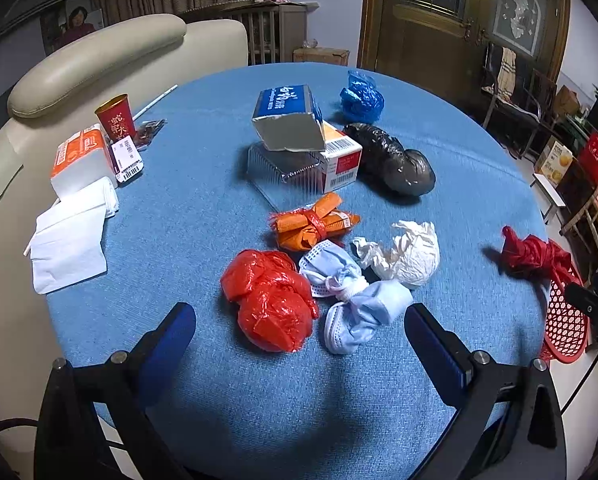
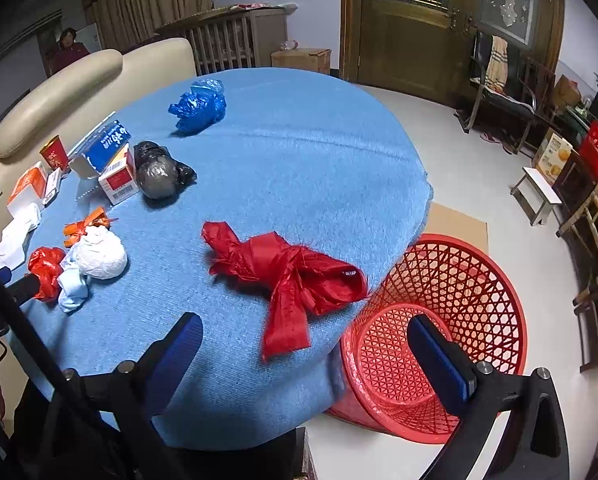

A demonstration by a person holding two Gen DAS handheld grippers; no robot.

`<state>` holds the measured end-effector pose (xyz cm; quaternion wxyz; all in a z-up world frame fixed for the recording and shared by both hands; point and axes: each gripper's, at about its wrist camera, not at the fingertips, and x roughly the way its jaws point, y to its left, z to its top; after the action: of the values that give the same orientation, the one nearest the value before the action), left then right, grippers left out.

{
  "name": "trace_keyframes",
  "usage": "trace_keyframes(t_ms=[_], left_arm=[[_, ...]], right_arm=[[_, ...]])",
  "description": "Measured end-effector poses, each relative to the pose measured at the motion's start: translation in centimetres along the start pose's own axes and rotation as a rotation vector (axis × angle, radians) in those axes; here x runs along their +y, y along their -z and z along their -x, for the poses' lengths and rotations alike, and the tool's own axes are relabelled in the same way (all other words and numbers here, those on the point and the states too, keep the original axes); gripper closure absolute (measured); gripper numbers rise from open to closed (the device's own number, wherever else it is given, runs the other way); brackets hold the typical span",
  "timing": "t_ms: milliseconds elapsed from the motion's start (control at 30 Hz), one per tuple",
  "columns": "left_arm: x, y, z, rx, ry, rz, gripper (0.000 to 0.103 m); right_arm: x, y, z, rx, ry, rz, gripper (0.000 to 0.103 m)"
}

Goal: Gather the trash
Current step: 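Grasp the red mesh cloth with the right tool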

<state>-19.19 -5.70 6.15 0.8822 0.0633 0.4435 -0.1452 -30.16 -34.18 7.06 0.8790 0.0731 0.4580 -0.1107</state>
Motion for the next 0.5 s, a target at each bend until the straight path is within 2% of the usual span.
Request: trace_keyframes(t_ms=[333,500], left_arm=[[-2.0,1.2,0.0,0.073,0.054,-0.092,0.0],[-2.2,1.1,-0.7,0.117,0.084,-0.081,0.0]], right_arm=[[-0.7,-0.9,-2.7,0.07,-0.009,0.004,0.0],[0.4,-2.8,-4.3,0.103,-0.004,0.111,0.0]])
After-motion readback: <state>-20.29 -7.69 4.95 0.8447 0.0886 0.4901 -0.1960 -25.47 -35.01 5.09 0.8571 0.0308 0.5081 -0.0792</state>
